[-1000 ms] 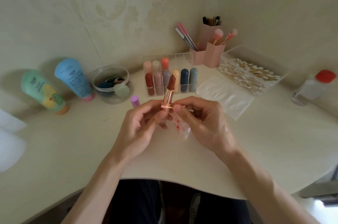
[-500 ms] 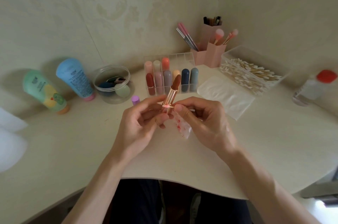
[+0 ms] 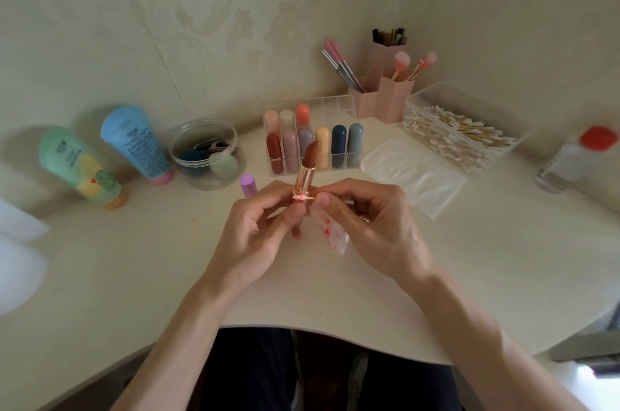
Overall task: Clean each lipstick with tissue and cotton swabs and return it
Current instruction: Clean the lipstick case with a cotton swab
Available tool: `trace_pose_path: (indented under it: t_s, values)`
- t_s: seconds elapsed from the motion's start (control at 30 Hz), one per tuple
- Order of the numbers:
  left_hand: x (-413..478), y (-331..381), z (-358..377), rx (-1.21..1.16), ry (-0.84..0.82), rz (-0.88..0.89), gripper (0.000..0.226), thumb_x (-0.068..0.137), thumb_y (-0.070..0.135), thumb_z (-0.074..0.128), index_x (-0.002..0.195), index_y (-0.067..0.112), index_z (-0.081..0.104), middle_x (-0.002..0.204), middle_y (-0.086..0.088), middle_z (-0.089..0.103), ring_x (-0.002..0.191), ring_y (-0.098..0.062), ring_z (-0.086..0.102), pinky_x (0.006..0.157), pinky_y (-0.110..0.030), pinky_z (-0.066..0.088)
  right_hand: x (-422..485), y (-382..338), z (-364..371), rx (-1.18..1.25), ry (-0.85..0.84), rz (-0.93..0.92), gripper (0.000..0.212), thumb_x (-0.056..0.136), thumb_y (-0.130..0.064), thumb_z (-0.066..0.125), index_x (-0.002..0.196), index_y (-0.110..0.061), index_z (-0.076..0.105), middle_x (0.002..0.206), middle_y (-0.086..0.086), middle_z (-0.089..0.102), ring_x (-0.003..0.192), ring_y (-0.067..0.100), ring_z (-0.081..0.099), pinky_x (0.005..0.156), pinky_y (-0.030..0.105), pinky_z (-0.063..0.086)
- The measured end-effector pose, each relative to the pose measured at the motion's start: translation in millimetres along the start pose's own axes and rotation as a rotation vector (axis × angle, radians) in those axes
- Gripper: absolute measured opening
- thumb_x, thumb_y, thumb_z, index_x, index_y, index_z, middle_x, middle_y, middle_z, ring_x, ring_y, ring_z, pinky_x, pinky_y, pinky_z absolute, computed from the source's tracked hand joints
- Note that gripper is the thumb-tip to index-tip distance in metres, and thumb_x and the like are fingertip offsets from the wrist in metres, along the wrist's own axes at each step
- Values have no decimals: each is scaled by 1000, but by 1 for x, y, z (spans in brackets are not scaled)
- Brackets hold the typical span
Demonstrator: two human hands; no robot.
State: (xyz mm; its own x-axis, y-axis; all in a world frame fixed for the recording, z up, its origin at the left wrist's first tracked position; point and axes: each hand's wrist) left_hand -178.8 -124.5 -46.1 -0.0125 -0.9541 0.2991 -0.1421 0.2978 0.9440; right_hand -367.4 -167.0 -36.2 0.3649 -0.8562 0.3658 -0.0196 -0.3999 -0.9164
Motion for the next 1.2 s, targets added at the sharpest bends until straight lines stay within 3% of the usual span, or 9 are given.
trace_pose_path:
  t_s: [0.13,0.23,0.33,0.47,0.6,0.67,0.87,1.03,1.2]
  values:
    - [-2,5,4,-80,49,-1,29,95,9,64,123,5,68,95,-11,77,82,-21,74,63,-30,57,1,0,0,25,11,4,11,100,-8,69,98,-10,80,78,4,77,66,26,72,59,32,55]
    - [-2,9,6,-159,73,-43,23,92,10,65,114,4,65,98,-12,79,82,-21,76,62,-30,60,1,-1,0,73,13,25,11,97,-6,70,98,-13,79,87,-5,81,81,11,78,71,21,57]
    - [-2,9,4,-150,27,-58,21,96,11,61,115,6,65,97,-8,79,79,-19,74,69,-32,60,0,-1,-1,43,19,27,10,98,-11,70,100,-15,79,92,-3,82,82,22,79,70,36,62]
    - [-2,7,3,-134,19,-82,34,85,16,80,115,8,67,105,-8,76,99,-24,74,69,-32,60,0,1,-2,-29,22,10,10,99,-16,71,101,-16,81,87,0,80,74,26,75,67,47,59]
    - [0,1,0,-74,65,-31,24,88,12,75,111,5,73,107,-9,68,91,-21,67,62,-28,53,-1,1,-1,-24,1,14,12,100,-14,70,100,-8,80,72,16,74,59,34,67,58,43,53]
    - [0,-2,-2,-36,43,-10,21,94,11,69,114,5,75,113,-11,62,89,-19,63,65,-28,51,-1,0,-1,-11,-2,-6,11,99,-14,70,101,-12,80,71,15,73,59,33,67,58,41,53]
    - [0,0,1,-10,-5,37,28,100,8,59,125,2,70,88,1,60,75,-15,57,70,-25,49,1,1,-2,-22,0,-6,11,99,-15,70,99,-11,81,82,11,78,69,32,72,64,45,57]
    - [-1,5,3,-139,108,-30,16,93,11,67,108,5,68,87,-6,76,70,-16,65,64,-29,52,1,-4,-2,-2,20,17,11,97,-18,71,96,-22,80,80,2,78,66,22,71,61,27,55]
    - [-3,8,2,-130,55,-66,32,82,16,78,112,11,67,103,-4,78,97,-20,75,82,-27,58,0,-1,-2,-36,25,5,12,99,-15,71,100,-21,81,86,2,80,74,30,73,67,49,56]
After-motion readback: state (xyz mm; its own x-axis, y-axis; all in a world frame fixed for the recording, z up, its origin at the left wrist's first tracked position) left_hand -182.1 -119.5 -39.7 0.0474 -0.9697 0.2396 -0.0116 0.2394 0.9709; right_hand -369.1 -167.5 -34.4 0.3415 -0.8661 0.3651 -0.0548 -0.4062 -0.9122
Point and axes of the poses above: each hand's wrist, its own x-axis towards the middle knuckle, its own z-axis out of the palm, y = z × x
